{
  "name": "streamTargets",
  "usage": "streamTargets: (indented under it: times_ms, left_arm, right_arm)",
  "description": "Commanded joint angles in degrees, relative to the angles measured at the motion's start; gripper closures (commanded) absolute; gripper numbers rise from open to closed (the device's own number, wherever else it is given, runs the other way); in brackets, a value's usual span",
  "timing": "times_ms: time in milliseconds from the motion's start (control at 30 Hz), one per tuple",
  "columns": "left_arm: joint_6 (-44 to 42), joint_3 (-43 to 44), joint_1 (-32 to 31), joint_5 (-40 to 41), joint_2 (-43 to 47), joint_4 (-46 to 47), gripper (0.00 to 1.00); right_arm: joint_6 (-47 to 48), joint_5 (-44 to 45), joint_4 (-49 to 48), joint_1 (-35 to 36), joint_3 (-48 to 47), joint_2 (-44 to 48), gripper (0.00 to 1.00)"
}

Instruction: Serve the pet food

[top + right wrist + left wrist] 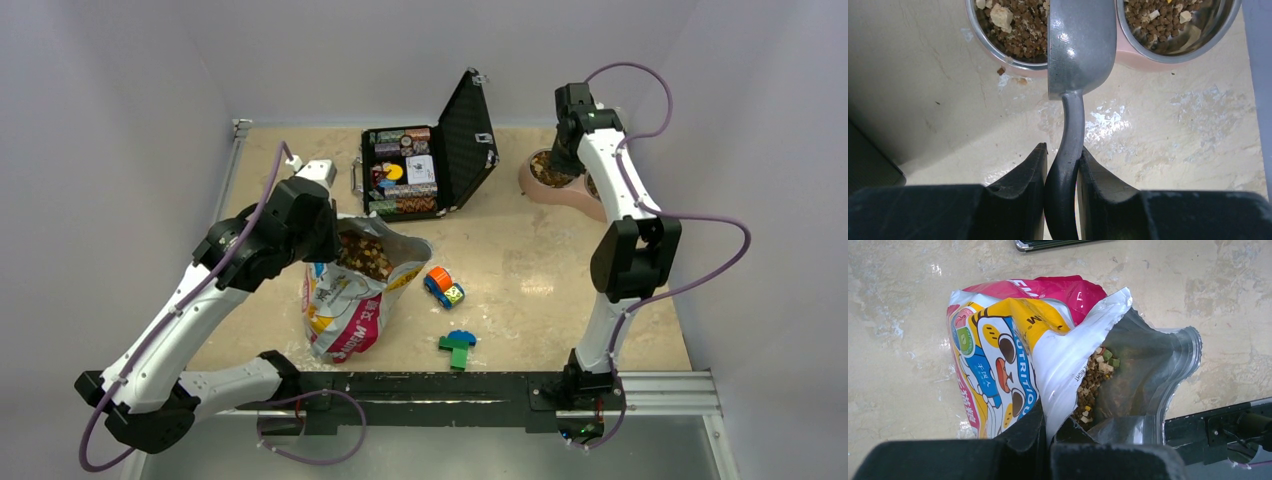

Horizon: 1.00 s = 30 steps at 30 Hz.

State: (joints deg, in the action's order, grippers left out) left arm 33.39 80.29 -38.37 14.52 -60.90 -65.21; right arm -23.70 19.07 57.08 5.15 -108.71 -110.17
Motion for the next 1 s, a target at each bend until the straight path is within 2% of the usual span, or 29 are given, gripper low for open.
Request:
streamTargets:
  times_ms: [0,100,200,400,467,533,600,667,767,900,967]
  left_arm:
    - [-0.87,0.84,0.29,-1.34,3.1,6.58,1.0]
    - [-0.49,0.45,0.31,-4.28,3.07,6.75,1.0]
    - [0.41,-0.3,0.31,-9.16,2.7,7.78,1.0]
    - [2.81,-2.39,0.16,-21.53,1.25,12.2,1.0]
    - [4.6,-3.63,0.09,-24.17,1.06,13.49,1.0]
    - [6.41,-6.11,0.14,-26.7,1.53,15.64,1.0]
    - [8.06,-8.77,0.14,-28.96,2.09,18.77,1.0]
    - [9.89,-10.44,-0.03,-30.43,2.21,20.92,1.0]
    - [11.5,-10.25,-0.21,-31.89,1.69,20.21,1.0]
    - [10.94,-9.01,-0.27,-29.89,1.47,18.74,1.0]
    - [10.15,-7.86,-0.23,-27.95,0.77,17.87,1.0]
  right_arm:
    - [0.61,2.81,0.9,0.17,-2.13,4.79,1.0]
    - [-1.54,0.54,1.97,0.17,-1.25,7.9,1.0]
    - [-5.9,-4.91,2.57,0.07,3.77,14.46,1.0]
    - [-10.46,-17.96,-3.09,0.13,24.53,34.43,1.0]
    - [-9.39,-25.23,-4.73,0.17,29.79,41.09,1.0]
    - [-6.76,-39.51,-6.97,0.19,34.74,47.22,1.0]
    - [-4.45,-48.74,-5.24,0.85,37.8,52.61,1.0]
    - [-4.08,-51.91,-2.74,1.35,40.69,59.0,1.0]
    - [-8.21,-51.29,0.54,1.44,44.21,68.18,1.0]
    - [-17.31,-66.19,-2.58,1.37,51.49,73.92,1.0]
    - [-19.2,-70.36,-4.98,1.4,54.02,76.59,1.0]
